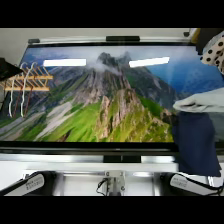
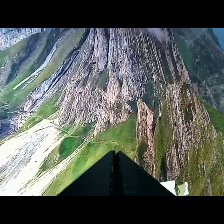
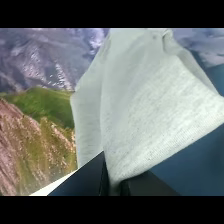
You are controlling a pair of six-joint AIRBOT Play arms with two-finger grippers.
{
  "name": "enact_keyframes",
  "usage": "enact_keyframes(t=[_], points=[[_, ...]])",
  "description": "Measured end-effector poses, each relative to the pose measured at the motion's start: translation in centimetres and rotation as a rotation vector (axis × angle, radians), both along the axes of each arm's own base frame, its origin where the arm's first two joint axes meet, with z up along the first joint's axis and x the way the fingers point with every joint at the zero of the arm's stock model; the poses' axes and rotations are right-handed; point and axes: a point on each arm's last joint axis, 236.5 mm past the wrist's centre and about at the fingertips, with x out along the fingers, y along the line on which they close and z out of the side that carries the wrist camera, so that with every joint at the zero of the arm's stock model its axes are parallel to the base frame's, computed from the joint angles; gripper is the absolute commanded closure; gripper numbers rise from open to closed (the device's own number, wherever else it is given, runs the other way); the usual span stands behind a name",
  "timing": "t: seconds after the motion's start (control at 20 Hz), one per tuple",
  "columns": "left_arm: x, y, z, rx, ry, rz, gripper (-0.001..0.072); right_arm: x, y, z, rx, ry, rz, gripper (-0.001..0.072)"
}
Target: Fold the shirts.
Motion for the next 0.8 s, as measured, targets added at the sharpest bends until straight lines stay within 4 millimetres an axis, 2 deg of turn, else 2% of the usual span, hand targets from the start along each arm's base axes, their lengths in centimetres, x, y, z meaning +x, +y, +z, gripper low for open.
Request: enact_keyframes(t=[0.2, 0.35, 0.7, 0.8], points=[[0.0, -0.1, 0.0, 0.005, -0.004, -0.009, 0.0665, -1.8, -0.2, 0.8, -0.025, 0.003, -0.065, 0.064], [0.0, -0.2, 0.0, 0.011, -0.008, -0.017, 0.0665, -4.6, 0.5, -0.9, -0.025, 0.067, -0.097, 0.064], [0.0, -0.2, 0.0, 0.017, -0.013, -0.023, 0.0665, -15.9, 1.5, -10.7, -0.047, 0.482, -0.103, 0.0641], [0.0, -0.2, 0.0, 0.017, -0.013, -0.023, 0.0665, -18.0, 2.1, -12.9, -0.027, 0.574, -0.088, 0.0641]])
